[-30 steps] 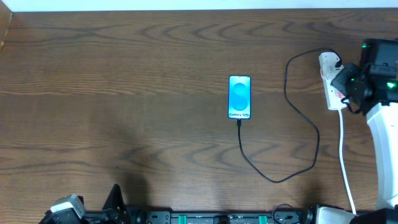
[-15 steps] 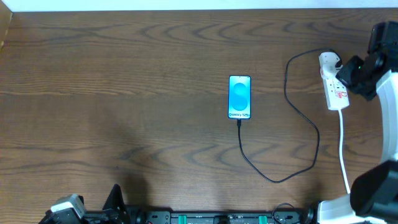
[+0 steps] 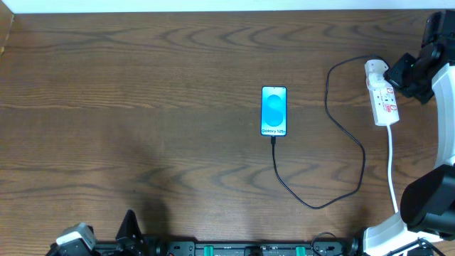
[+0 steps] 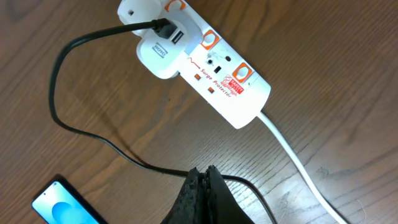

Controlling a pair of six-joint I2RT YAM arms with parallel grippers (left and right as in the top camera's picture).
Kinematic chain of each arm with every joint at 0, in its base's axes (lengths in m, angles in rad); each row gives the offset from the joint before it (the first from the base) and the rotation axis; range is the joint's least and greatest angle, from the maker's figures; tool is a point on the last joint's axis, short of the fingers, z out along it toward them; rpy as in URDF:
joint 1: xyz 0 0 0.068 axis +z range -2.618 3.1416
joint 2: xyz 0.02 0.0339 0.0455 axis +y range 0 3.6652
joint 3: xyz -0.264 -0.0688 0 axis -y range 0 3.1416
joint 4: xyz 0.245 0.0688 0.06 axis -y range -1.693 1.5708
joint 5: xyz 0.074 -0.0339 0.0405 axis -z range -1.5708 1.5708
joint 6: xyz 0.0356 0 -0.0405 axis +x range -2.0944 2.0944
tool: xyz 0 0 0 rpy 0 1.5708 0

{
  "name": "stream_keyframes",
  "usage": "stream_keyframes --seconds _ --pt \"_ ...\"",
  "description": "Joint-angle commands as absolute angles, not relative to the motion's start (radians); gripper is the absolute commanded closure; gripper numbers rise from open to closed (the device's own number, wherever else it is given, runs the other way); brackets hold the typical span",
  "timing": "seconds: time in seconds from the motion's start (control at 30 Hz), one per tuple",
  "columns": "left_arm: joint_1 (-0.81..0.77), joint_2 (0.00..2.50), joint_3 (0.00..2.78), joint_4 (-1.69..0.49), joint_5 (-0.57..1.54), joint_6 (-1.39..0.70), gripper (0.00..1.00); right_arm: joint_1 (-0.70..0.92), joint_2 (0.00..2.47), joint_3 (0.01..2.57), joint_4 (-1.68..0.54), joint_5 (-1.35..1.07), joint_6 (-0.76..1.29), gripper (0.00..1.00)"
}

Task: Plug charger to phone and switch on socket
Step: 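Move the right gripper up to the white power strip's switches, then position the right gripper tip over the orange switch beside the charger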

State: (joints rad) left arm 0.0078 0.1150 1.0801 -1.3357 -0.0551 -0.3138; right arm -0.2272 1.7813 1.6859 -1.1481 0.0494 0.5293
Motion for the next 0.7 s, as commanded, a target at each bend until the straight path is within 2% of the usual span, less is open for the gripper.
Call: stream_keyframes --seconds 0.0,0.4,0.67 --pt "0.018 0.106 1.078 -1.336 -0.061 -0.311 0.09 -0.226 1.786 1.707 -1.148 0.018 0.515 0.99" --pt "0.017 0.106 1.078 -1.336 -0.061 -0.311 0.09 -0.222 1.786 1.705 -1.103 -0.006 0.527 0.99" --pt "0.017 0.106 1.078 -1.336 -0.061 -0.311 0.09 -0.222 1.793 1.705 -1.130 0.035 0.605 0.99"
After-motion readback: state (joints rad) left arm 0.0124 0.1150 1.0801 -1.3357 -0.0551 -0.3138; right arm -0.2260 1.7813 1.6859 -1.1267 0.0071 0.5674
